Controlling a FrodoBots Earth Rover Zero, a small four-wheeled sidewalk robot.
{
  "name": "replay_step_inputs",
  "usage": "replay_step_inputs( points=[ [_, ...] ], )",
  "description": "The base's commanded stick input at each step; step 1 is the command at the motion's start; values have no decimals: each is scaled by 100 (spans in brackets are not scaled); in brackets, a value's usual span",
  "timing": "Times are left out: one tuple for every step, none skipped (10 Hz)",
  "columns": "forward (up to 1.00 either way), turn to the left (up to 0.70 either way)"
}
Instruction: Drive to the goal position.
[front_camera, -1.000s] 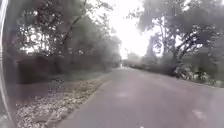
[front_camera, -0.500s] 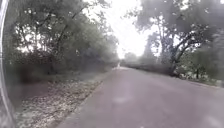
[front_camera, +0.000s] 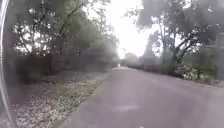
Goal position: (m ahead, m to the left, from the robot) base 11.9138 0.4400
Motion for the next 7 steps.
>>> replay_step_inputs(
  points=[
    [70, 1],
    [70, 1],
    [70, 1],
    [70, 1],
    [70, 1],
    [70, 1],
    [70, 1]
  ],
)
